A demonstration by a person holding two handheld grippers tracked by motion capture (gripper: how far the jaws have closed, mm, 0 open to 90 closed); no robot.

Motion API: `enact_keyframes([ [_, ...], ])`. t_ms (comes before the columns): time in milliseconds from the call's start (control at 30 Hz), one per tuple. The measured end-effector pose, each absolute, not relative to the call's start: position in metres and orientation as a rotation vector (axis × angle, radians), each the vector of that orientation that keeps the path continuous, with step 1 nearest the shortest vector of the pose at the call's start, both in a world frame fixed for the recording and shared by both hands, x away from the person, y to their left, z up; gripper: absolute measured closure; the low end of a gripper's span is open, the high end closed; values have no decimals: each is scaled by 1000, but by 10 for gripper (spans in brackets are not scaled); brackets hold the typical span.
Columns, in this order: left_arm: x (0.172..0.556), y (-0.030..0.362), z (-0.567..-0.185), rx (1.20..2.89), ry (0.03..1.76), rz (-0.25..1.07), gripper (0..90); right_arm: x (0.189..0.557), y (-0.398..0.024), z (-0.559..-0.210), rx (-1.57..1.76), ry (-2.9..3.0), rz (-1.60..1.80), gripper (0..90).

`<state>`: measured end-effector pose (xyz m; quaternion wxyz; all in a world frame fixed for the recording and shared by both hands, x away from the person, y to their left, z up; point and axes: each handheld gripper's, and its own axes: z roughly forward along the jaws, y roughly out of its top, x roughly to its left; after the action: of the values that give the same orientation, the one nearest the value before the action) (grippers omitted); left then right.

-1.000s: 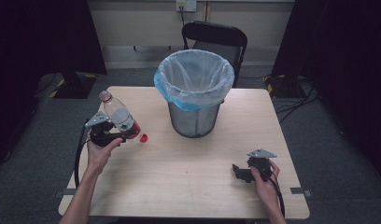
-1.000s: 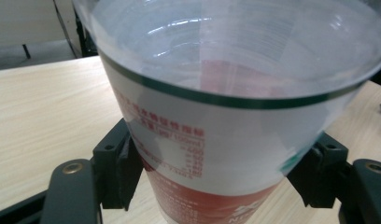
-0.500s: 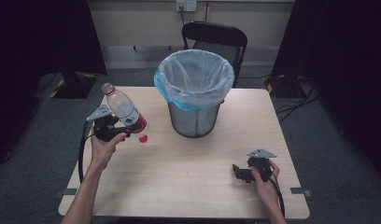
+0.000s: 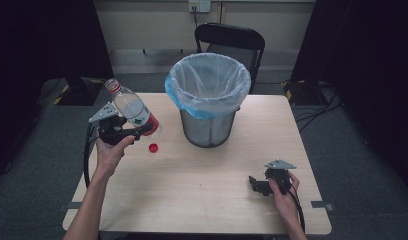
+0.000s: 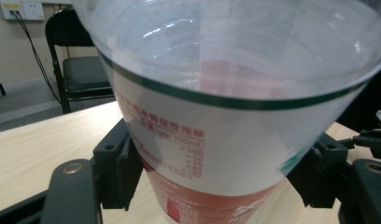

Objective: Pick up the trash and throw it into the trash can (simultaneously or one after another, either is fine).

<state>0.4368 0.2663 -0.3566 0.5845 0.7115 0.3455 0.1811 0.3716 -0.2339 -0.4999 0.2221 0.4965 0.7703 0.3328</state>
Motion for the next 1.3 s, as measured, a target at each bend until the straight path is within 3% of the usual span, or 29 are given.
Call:
enact_keyframes([
  [1300,442,245,-286,1605,694,407,285,371,-234,-500,1371,2128,919,111],
])
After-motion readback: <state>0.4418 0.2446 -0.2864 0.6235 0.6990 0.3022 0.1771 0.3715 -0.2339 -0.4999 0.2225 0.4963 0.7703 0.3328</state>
